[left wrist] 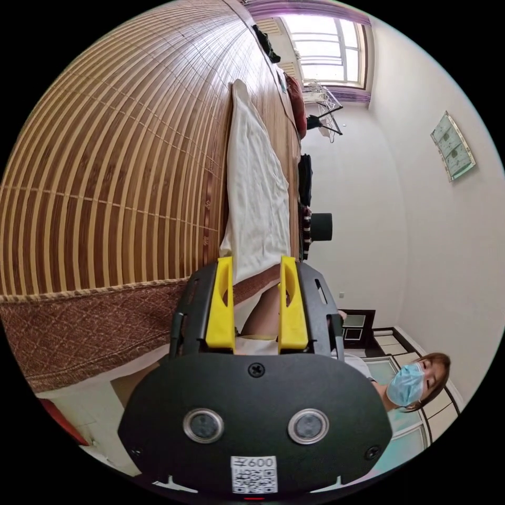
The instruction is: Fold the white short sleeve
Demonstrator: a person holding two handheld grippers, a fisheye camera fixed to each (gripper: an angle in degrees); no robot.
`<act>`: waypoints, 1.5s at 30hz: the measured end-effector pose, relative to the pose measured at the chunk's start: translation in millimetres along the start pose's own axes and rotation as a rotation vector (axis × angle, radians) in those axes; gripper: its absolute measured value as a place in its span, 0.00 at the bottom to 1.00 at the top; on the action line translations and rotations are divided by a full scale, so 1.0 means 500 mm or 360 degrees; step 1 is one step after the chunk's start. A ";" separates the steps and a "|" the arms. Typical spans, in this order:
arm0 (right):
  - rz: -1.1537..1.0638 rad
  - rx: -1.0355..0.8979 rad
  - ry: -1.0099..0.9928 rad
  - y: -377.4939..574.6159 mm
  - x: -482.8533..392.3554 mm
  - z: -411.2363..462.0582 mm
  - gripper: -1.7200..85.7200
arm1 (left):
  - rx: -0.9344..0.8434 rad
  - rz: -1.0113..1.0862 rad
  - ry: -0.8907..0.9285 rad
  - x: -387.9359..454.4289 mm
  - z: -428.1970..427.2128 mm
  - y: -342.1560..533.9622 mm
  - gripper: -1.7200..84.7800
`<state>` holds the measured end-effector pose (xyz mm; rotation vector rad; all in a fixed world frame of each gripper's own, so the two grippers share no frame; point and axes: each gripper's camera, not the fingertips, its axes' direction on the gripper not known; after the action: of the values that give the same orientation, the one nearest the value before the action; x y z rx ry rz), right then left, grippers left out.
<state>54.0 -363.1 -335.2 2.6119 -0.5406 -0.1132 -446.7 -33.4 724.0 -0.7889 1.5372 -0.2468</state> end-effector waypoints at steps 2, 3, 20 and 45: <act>-0.0003 0.0007 -0.0024 -0.010 0.000 -0.002 0.01 | 0.0043 0.0016 0.0015 0.001 -0.013 -0.007 0.16; 0.0000 0.0010 -0.0028 -0.013 0.000 -0.002 0.01 | 0.0056 0.0004 0.0023 -0.001 -0.021 -0.012 0.16; -0.0218 -0.0046 -0.0200 -0.149 -0.091 0.082 0.01 | -0.0112 0.0011 -0.0012 -0.048 -0.028 -0.124 0.16; -0.0565 0.0037 0.0076 -0.334 -0.269 0.541 0.01 | -0.0607 0.0602 -0.0270 -0.176 0.155 -0.204 0.03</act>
<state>-56.7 -290.3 -653.9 2.6998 -0.0575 -0.1577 -346.0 -32.3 842.3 -0.7712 1.5562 0.3938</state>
